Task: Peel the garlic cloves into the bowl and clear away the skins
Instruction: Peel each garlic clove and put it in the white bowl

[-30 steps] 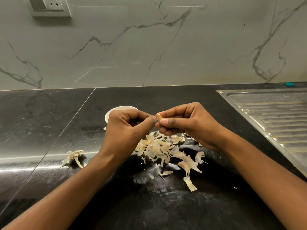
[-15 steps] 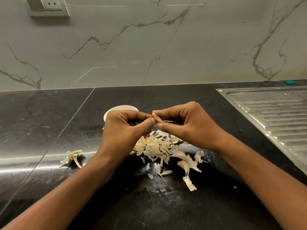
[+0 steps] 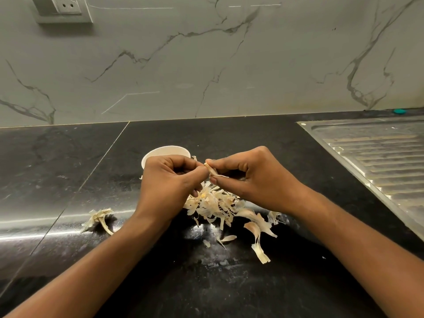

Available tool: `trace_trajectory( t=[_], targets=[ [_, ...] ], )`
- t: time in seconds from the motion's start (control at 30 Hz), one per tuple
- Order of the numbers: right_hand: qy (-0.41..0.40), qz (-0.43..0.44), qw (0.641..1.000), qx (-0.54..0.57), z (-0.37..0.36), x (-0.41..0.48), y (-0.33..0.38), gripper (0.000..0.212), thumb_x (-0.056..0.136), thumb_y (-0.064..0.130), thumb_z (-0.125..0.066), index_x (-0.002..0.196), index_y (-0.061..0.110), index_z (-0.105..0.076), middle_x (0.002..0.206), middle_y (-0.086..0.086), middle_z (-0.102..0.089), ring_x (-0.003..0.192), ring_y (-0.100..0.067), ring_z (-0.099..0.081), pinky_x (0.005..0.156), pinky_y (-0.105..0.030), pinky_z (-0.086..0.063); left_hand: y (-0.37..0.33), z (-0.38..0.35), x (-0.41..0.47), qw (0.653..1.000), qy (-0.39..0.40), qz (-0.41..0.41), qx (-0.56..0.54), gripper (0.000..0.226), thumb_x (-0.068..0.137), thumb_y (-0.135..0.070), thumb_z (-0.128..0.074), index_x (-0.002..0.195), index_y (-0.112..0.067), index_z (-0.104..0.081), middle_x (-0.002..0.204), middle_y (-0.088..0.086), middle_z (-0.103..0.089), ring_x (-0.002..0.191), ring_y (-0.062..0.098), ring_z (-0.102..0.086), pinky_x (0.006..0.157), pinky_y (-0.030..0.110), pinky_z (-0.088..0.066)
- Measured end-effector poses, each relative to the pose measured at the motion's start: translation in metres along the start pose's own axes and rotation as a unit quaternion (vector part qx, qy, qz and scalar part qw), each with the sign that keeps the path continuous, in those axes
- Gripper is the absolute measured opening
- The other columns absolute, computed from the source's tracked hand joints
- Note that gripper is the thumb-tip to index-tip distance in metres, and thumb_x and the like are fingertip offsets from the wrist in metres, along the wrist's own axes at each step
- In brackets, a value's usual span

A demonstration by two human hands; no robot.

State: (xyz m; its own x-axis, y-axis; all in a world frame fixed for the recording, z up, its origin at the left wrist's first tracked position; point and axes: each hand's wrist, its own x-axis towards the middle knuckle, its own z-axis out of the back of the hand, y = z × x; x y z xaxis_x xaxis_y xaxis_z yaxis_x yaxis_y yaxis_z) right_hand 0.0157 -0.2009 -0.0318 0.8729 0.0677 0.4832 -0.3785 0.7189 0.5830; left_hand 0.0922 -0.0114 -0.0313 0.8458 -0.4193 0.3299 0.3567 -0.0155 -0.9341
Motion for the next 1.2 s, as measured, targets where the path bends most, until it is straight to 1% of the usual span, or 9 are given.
trace_trajectory(
  t=[0.27, 0.43, 0.53, 0.6, 0.7, 0.8, 0.9, 1.0, 1.2],
  targets=[
    [-0.016, -0.020, 0.998, 0.064, -0.0031, 0.0005, 0.0014, 0.031, 0.097, 0.015, -0.077, 0.127, 0.013, -0.076, 0.106, 0.003, -0.082, 0.089, -0.013, -0.079, 0.078, -0.036, -0.067, -0.0023, 0.0012, 0.0000, 1.000, -0.007, 0.001, -0.022, 0.020, 0.082, 0.005, -0.075, 0.066, -0.006, -0.076, 0.058, 0.010, -0.066, 0.051, 0.015, -0.054, 0.048, 0.024, -0.046],
    [-0.029, -0.061, 0.976, 0.208, -0.0012, 0.0027, 0.0020, 0.031, 0.096, 0.008, -0.074, 0.126, 0.002, -0.074, 0.107, -0.007, -0.082, 0.096, -0.022, -0.080, 0.086, -0.033, -0.065, -0.0035, 0.0037, 0.0014, 0.999, -0.023, -0.003, -0.029, 0.014, 0.084, 0.004, -0.075, 0.070, 0.001, -0.074, 0.066, 0.024, -0.066, 0.053, 0.016, -0.056, 0.050, 0.028, -0.048],
    [-0.038, -0.078, 0.965, 0.249, 0.0043, 0.0039, 0.0017, 0.029, 0.095, 0.005, -0.073, 0.124, 0.003, -0.074, 0.106, -0.008, -0.082, 0.095, -0.023, -0.081, 0.085, -0.029, -0.064, -0.0041, 0.0046, 0.0017, 0.999, -0.028, -0.008, -0.028, 0.014, 0.084, 0.006, -0.074, 0.071, 0.002, -0.075, 0.067, 0.022, -0.066, 0.053, 0.015, -0.057, 0.051, 0.026, -0.050],
    [-0.032, -0.077, 0.970, 0.227, 0.0059, 0.0034, 0.0011, 0.029, 0.094, 0.005, -0.075, 0.123, 0.003, -0.075, 0.105, -0.005, -0.082, 0.094, -0.020, -0.081, 0.083, -0.026, -0.063, -0.0050, 0.0047, 0.0006, 0.999, -0.028, -0.012, -0.036, 0.014, 0.086, 0.004, -0.077, 0.073, -0.002, -0.077, 0.067, 0.016, -0.070, 0.054, 0.015, -0.060, 0.053, 0.024, -0.052],
    [-0.034, -0.072, 0.979, 0.186, 0.0044, 0.0028, 0.0014, 0.027, 0.093, 0.007, -0.078, 0.120, 0.004, -0.078, 0.103, 0.000, -0.083, 0.091, -0.013, -0.080, 0.082, -0.023, -0.063, -0.0073, 0.0047, -0.0005, 0.998, -0.023, -0.016, -0.052, 0.010, 0.086, 0.000, -0.080, 0.078, -0.006, -0.081, 0.072, 0.016, -0.074, 0.058, 0.020, -0.066, 0.056, 0.024, -0.056],
    [-0.057, -0.046, 0.991, 0.108, 0.0024, 0.0026, 0.0019, 0.026, 0.092, 0.014, -0.082, 0.117, 0.010, -0.080, 0.103, 0.005, -0.082, 0.089, -0.008, -0.079, 0.081, -0.026, -0.065, -0.0078, 0.0042, 0.0004, 0.998, -0.016, -0.010, -0.054, 0.012, 0.086, -0.001, -0.081, 0.080, -0.011, -0.083, 0.075, 0.016, -0.076, 0.064, 0.028, -0.070, 0.060, 0.027, -0.060],
    [-0.069, -0.026, 0.995, 0.068, 0.0014, 0.0026, 0.0018, 0.025, 0.091, 0.015, -0.083, 0.116, 0.012, -0.081, 0.103, 0.007, -0.082, 0.087, -0.003, -0.078, 0.076, -0.020, -0.062, -0.0079, 0.0035, -0.0003, 0.999, -0.006, -0.001, -0.050, 0.009, 0.086, -0.001, -0.080, 0.084, -0.010, -0.083, 0.076, 0.015, -0.077, 0.067, 0.031, -0.071, 0.062, 0.029, -0.062],
    [-0.063, -0.012, 0.997, 0.052, 0.0002, 0.0021, 0.0010, 0.025, 0.092, 0.015, -0.083, 0.117, 0.011, -0.081, 0.103, 0.006, -0.082, 0.086, -0.002, -0.078, 0.073, -0.015, -0.060, -0.0074, 0.0025, -0.0007, 0.999, -0.009, 0.003, -0.046, 0.008, 0.086, -0.001, -0.081, 0.083, -0.009, -0.082, 0.074, 0.015, -0.077, 0.065, 0.029, -0.070, 0.061, 0.030, -0.062],
    [-0.058, 0.016, 0.998, 0.020, -0.0017, 0.0010, 0.0019, 0.026, 0.093, 0.016, -0.082, 0.119, 0.012, -0.080, 0.102, 0.005, -0.082, 0.083, -0.004, -0.078, 0.071, -0.018, -0.061, -0.0049, 0.0018, -0.0007, 0.999, -0.025, -0.004, -0.031, 0.010, 0.084, -0.002, -0.081, 0.076, -0.008, -0.080, 0.065, 0.011, -0.074, 0.055, 0.020, -0.064, 0.052, 0.026, -0.055]
  ],
)
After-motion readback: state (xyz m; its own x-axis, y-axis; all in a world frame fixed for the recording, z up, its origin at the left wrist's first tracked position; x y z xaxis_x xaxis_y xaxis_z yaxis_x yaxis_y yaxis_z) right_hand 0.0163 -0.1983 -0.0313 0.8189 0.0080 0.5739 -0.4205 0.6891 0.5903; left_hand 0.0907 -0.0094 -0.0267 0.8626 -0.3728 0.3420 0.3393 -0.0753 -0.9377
